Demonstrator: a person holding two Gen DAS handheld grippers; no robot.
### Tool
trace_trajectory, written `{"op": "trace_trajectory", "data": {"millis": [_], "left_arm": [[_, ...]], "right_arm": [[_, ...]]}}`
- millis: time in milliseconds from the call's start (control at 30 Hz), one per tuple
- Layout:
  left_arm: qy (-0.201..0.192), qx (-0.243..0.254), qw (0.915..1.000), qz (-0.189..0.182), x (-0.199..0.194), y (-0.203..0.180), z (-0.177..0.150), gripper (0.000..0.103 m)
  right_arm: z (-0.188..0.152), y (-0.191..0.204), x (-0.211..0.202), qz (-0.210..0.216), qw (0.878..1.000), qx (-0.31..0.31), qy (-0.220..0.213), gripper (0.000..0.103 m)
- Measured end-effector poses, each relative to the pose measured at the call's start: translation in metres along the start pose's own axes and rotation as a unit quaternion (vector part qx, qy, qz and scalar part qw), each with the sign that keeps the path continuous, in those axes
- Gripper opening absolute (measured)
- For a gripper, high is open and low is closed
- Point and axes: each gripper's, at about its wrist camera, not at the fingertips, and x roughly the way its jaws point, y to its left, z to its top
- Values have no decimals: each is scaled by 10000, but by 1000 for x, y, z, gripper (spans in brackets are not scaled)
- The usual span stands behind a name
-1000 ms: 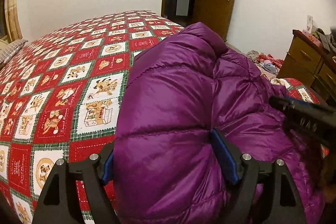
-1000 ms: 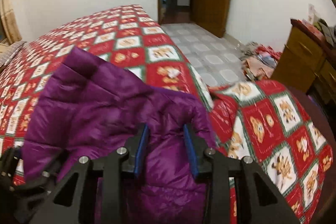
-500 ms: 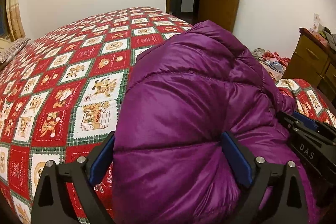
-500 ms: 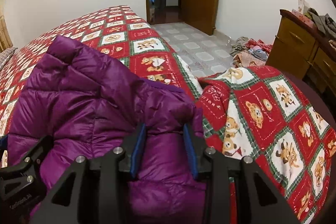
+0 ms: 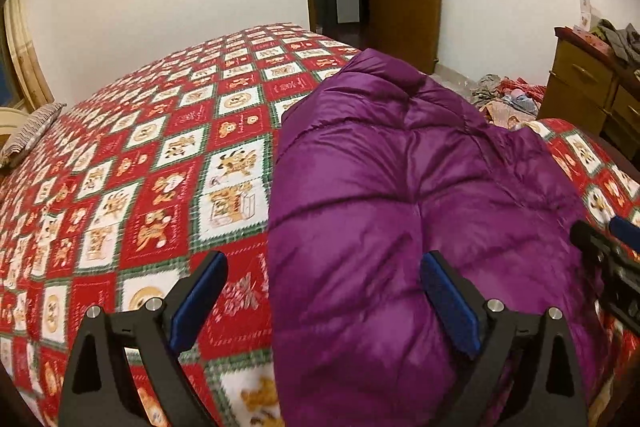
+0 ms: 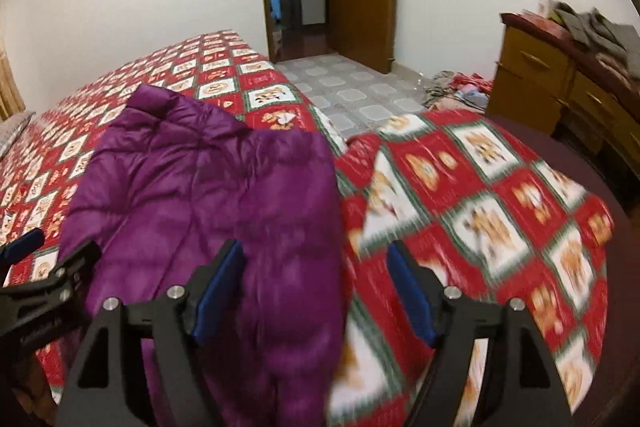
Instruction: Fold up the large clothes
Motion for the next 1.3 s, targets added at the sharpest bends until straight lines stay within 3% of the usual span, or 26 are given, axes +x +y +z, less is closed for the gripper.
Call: {"op": "trace_trajectory", "data": {"millis": [300, 433, 633, 800, 1133, 1300], "left_arm": [[-24, -110, 9999, -4, -38, 9, -33, 98], [-179, -254, 9994, -126, -59, 15, -54, 98], [-257, 99, 9996, 8, -74, 10, -82, 98], [-272, 180, 9994, -102, -87, 13, -96, 98], [-986, -9, 9951, -67, -146, 18, -100, 98], [-1159, -132, 9931, -141, -163, 21, -98, 98]], "right_arm": [[-45, 17, -40, -102, 9999, -60, -93, 77], [-64, 17, -57, -25, 9999, 38, -111, 88], [-85, 13, -70, 46, 9999, 125, -82, 92], [-101, 13, -81, 153, 9997, 122, -116, 94], [-100, 16, -124, 328, 9958, 106, -851, 97], [-94, 16, -143, 225, 9926, 30, -1195, 100]]}}
